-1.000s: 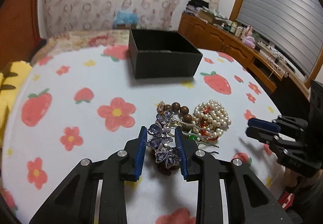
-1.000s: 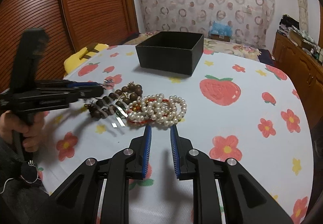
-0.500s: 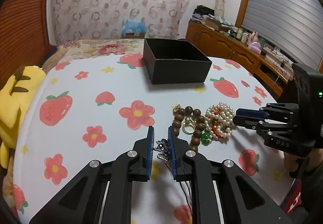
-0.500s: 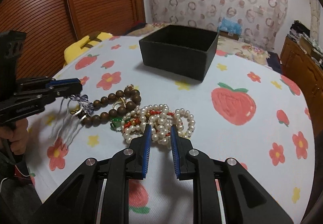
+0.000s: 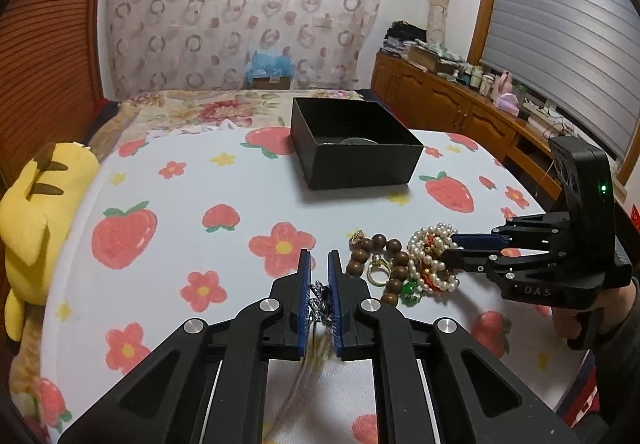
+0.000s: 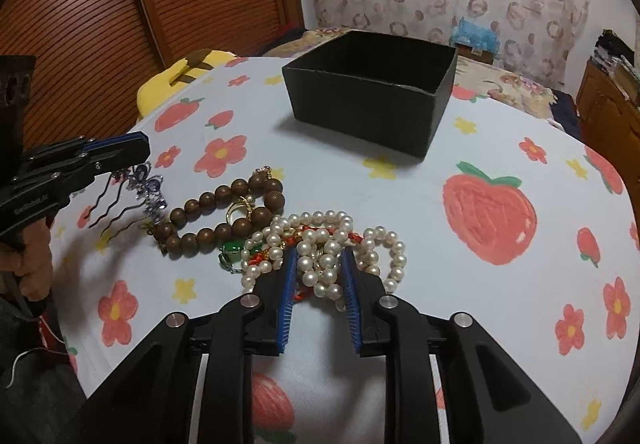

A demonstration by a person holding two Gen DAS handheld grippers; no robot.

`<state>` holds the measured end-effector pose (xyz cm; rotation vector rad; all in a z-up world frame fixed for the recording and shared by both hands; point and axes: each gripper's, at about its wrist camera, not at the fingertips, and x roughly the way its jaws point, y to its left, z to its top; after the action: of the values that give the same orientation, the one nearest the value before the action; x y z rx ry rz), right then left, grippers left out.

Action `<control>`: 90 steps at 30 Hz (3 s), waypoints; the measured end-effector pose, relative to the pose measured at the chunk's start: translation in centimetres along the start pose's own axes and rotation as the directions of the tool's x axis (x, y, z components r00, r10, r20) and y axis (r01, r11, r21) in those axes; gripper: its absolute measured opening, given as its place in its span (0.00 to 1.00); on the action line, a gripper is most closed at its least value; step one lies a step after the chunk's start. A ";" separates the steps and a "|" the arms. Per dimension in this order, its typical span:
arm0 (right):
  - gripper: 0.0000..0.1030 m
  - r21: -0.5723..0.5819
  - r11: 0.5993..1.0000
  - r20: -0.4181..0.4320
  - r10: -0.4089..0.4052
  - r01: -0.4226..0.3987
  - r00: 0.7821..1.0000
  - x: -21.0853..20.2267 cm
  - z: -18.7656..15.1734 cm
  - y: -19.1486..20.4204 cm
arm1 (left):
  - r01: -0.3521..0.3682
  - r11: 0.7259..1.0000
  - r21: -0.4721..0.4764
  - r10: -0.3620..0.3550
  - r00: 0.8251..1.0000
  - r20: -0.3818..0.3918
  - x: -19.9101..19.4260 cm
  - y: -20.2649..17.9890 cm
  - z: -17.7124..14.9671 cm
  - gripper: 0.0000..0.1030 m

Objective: Organize jewelry
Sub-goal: 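Carry the hairpin and pearl bracelet into the black box and release both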

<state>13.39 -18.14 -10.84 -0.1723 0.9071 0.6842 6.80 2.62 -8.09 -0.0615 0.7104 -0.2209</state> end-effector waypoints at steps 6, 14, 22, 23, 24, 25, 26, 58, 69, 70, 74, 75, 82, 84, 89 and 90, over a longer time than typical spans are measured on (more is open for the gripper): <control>0.16 -0.013 1.000 0.042 -0.007 0.008 0.999 -1.2 0.2 0.2 | -0.001 1.000 0.006 0.000 1.000 0.019 -0.2 0.0 0.8 0.07; 0.16 -0.030 0.999 0.144 -0.039 0.044 0.989 -4.9 2.1 0.4 | 0.019 1.000 0.011 -0.020 0.998 0.054 -1.2 -0.2 2.4 0.07; 0.16 -0.052 0.996 0.219 -0.055 0.068 0.974 -8.1 5.2 0.3 | 0.012 1.000 0.024 -0.014 0.997 0.081 -1.6 -0.2 4.3 0.07; 0.16 -0.056 0.996 0.229 -0.056 0.071 0.972 -8.6 5.6 0.3 | 0.011 1.000 0.024 -0.013 0.996 0.085 -1.5 -0.2 4.5 0.07; 0.16 -0.059 0.996 0.238 -0.058 0.074 0.970 -9.0 5.9 0.3 | 0.011 1.000 0.025 -0.013 0.996 0.086 -1.5 -0.2 4.7 0.07; 0.16 -0.061 0.995 0.247 -0.059 0.076 0.967 -9.4 6.2 0.4 | 0.011 1.000 0.025 -0.013 0.996 0.088 -1.5 -0.2 4.8 0.07; 0.16 -0.062 0.995 0.254 -0.061 0.079 0.965 -9.6 6.5 0.4 | 0.011 1.000 0.026 -0.013 0.996 0.089 -1.4 -0.3 5.0 0.07; 0.16 -0.033 0.987 0.282 -0.143 0.158 0.949 -7.9 14.3 -3.6 | 0.012 0.996 0.084 -0.019 0.996 0.088 4.3 -2.0 13.4 0.07; 0.16 -0.028 0.990 0.293 -0.121 0.135 0.949 -8.0 13.9 -5.4 | 0.023 0.997 0.079 -0.027 0.999 0.044 9.6 -2.9 16.1 0.07; 0.16 -0.030 0.991 0.294 -0.116 0.131 0.949 -8.0 13.9 -5.5 | 0.026 0.997 0.077 -0.029 0.999 0.041 10.0 -3.0 16.3 0.07; 0.16 -0.029 0.993 0.299 -0.099 0.113 0.949 -7.8 13.8 -5.9 | 0.038 0.997 0.069 -0.040 0.999 0.026 11.8 -3.3 17.3 0.07; 0.16 -0.027 0.994 0.299 -0.097 0.110 0.949 -7.7 13.8 -5.9 | 0.043 0.997 0.067 -0.045 0.999 0.021 12.1 -3.3 17.4 0.07; 0.16 -0.018 0.996 0.297 -0.078 0.087 0.952 -7.1 14.0 -6.6 | 0.057 0.998 0.037 -0.058 0.998 0.009 13.2 -2.6 17.6 0.07; 0.16 -0.019 0.996 0.295 -0.077 0.086 0.952 -6.8 14.1 -6.4 | 0.057 0.998 0.039 -0.057 0.998 0.007 13.0 -2.3 17.6 0.07; 0.17 -0.030 0.996 0.297 -0.074 0.087 0.952 -6.2 14.8 -5.8 | 0.037 0.998 0.044 -0.038 0.999 0.025 11.9 -1.5 17.3 0.07; 0.17 -0.034 0.995 0.298 -0.075 0.090 0.952 -6.0 15.0 -5.6 | 0.034 0.998 0.045 -0.035 0.999 0.027 11.5 -1.2 17.1 0.07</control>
<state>24.31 -19.12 2.30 -0.1441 0.5928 0.6340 26.23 -1.43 -2.35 -0.0343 0.6764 -0.2682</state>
